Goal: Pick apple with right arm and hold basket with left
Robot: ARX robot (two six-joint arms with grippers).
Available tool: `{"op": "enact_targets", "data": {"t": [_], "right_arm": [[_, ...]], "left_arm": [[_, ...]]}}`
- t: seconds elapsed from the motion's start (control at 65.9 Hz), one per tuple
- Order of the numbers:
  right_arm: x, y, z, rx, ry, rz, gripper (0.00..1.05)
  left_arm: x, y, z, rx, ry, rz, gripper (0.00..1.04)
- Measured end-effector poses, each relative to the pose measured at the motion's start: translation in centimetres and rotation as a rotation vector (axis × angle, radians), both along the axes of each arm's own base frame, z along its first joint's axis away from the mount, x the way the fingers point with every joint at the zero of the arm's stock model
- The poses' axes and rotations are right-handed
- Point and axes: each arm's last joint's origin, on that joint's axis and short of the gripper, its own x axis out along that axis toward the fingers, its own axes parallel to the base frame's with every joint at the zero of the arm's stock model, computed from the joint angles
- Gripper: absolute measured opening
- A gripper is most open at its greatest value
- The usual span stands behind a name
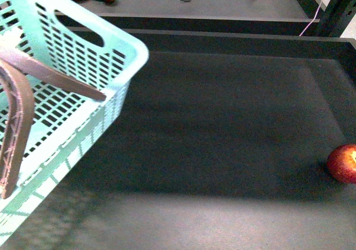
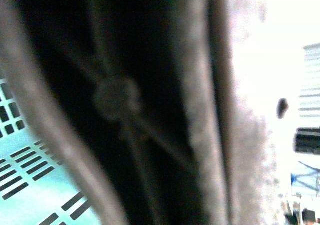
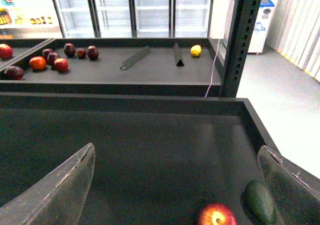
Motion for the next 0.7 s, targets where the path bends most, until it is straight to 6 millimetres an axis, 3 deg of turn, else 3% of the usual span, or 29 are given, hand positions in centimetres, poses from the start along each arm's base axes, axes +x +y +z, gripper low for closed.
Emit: {"op": "enact_targets", "data": {"t": [0.41, 0.698], "right_arm": [[0.0, 0.0, 0.0, 0.0, 0.0, 0.0, 0.96], [0.0, 0.0, 0.0, 0.0, 0.0, 0.0, 0.96]], "left_arm": [[0.4, -10.3, 5.4, 0.016, -0.106, -0.301, 0.14], [-0.7, -14.1, 6.9, 0.021, -0.118, -0.421, 0.14]]}}
